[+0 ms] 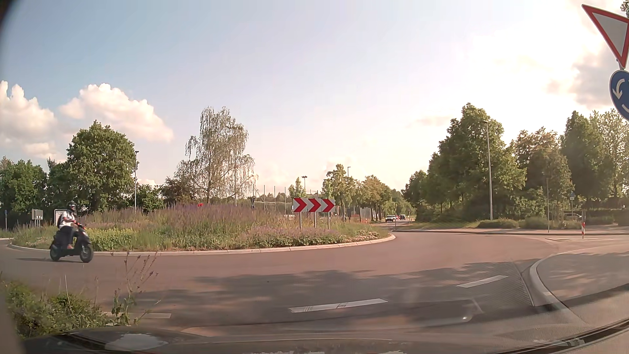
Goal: Follow the waypoints while adhering to traffic rules and regulations
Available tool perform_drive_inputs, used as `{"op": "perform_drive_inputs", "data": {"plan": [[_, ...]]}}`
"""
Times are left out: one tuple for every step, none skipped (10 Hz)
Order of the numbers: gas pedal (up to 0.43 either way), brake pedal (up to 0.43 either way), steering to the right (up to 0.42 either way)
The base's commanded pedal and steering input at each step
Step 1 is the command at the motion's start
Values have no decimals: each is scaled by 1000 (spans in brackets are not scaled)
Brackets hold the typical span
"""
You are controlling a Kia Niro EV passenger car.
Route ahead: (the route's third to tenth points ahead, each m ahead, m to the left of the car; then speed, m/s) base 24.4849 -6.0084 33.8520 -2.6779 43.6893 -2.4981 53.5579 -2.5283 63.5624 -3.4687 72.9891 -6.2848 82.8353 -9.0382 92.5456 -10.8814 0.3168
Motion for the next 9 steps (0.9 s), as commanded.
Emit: {"op": "perform_drive_inputs", "data": {"plan": [[0, 55, 28], [0, 67, 28], [0, 79, 28], [0, 55, 28], [0, 12, 28], [0, 12, 28], [0, 12, 29], [0, 12, 28], [0, 12, 28]]}}
